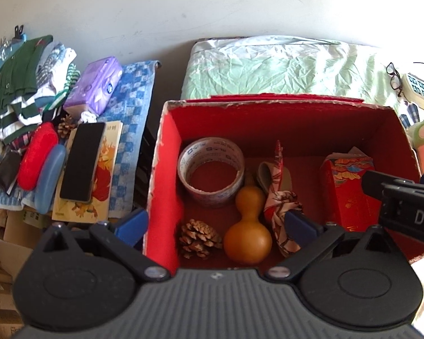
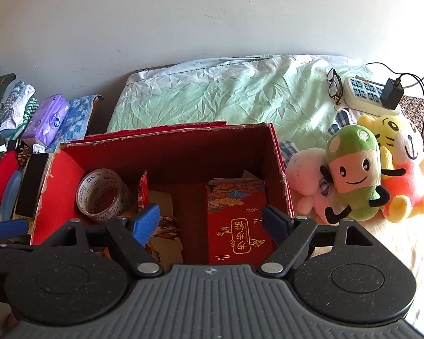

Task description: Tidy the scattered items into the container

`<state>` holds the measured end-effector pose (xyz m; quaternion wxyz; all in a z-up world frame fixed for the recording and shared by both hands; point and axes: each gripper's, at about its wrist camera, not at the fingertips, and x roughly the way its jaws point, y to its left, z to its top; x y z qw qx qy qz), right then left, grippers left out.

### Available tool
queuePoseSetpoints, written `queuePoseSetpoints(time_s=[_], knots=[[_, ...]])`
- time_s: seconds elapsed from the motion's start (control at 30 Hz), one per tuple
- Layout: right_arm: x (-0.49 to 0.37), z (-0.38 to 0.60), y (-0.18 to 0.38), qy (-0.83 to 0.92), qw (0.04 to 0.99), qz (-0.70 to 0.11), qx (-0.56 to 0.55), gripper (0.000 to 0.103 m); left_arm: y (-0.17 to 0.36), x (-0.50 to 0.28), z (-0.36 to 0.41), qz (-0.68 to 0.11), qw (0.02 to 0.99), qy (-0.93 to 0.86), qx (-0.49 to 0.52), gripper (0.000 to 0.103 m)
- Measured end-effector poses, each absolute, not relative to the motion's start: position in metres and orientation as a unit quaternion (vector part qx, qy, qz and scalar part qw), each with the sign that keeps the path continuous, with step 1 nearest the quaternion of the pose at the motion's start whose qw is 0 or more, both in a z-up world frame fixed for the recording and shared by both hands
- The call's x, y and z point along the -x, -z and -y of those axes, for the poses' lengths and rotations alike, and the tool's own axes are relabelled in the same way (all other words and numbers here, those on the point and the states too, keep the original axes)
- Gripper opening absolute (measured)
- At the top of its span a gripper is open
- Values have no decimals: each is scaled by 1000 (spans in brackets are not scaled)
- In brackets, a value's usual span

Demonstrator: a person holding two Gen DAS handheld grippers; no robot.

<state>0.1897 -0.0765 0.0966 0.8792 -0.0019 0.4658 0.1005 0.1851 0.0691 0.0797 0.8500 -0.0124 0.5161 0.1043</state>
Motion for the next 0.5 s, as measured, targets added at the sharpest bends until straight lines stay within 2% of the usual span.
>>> queuePoseSetpoints(time_s=[0.5], knots=[[-202, 52, -80, -63, 884, -462, 34, 82, -86, -190, -112, -494, 857, -145, 36, 102]])
